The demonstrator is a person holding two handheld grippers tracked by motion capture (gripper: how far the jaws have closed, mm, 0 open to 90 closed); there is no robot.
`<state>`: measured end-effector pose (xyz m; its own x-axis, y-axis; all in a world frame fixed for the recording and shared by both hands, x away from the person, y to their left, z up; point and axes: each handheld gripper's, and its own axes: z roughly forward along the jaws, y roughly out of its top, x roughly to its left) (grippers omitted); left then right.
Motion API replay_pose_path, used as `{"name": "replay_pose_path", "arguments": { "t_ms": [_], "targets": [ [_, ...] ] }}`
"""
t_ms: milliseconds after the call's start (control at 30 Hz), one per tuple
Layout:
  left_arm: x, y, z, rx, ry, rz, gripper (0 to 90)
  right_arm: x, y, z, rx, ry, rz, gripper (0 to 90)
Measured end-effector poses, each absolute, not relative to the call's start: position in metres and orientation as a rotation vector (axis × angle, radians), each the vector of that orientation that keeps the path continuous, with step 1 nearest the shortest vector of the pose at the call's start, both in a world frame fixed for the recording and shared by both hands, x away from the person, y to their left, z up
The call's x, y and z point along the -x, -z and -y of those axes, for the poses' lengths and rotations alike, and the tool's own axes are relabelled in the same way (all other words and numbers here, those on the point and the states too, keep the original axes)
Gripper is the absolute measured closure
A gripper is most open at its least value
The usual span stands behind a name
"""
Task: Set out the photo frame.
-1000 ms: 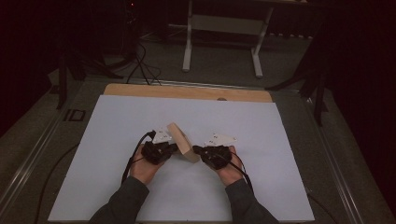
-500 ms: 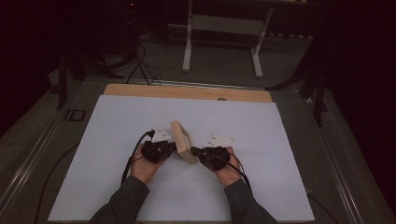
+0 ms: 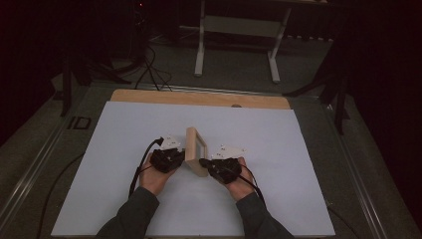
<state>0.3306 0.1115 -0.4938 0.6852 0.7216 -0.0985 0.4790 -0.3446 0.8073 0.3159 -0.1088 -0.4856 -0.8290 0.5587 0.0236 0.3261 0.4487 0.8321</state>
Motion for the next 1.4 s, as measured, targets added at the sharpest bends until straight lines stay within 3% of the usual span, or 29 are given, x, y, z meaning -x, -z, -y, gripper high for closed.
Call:
{"name": "replay_pose_path", "arguments": {
  "t_ms": [733, 1200, 1400],
  "targets": [
    [-0.332, 0.495, -0.118, -1.971, -0.346, -0.933, 86.4, -0.313, 0.485, 0.105, -0.717, -1.304, -2.441, 88.7],
    [-0.320, 0.489, -0.144, -1.934, -0.385, -0.979, 75.6, -0.308, 0.480, 0.133, -0.767, -1.290, -2.384, 81.4],
    [-0.313, 0.480, -0.150, -1.903, -0.407, -0.981, 67.1, -0.310, 0.478, 0.144, -0.825, -1.308, -2.345, 71.4]
  ]
}}
